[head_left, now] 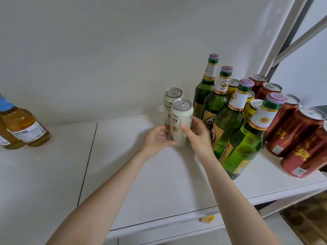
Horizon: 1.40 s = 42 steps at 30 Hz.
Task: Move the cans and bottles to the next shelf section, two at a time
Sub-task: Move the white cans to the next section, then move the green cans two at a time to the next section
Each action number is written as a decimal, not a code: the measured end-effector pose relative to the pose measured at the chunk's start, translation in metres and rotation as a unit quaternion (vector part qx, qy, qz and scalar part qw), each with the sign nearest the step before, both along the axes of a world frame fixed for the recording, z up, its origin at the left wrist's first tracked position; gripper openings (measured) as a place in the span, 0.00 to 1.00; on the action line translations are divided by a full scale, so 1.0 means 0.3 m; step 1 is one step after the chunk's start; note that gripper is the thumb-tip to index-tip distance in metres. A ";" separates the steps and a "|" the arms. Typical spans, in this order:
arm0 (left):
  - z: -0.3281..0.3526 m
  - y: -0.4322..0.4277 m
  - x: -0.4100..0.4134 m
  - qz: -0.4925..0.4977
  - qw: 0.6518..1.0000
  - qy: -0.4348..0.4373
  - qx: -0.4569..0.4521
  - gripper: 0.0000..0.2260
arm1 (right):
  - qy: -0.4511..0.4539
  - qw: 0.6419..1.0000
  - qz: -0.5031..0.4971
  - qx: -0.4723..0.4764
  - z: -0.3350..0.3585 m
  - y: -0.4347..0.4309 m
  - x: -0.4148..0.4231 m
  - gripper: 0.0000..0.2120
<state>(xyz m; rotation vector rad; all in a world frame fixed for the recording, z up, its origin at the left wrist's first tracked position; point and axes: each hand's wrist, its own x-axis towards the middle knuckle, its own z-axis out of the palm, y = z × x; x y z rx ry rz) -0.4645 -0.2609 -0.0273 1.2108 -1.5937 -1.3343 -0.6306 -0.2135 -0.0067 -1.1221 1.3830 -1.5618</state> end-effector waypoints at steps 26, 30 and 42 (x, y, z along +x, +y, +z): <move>0.112 0.654 0.415 0.080 0.760 -0.560 -0.320 0.28 | 0.668 0.739 -0.063 0.062 0.005 0.648 0.212 0.38; 0.122 0.783 0.485 0.072 0.743 -0.592 -0.304 0.29 | 0.680 0.728 -0.033 0.075 0.023 0.746 0.281 0.38; 0.189 0.956 0.847 0.075 0.724 -0.636 -0.255 0.30 | 0.692 0.719 -0.009 0.059 0.091 0.843 0.618 0.38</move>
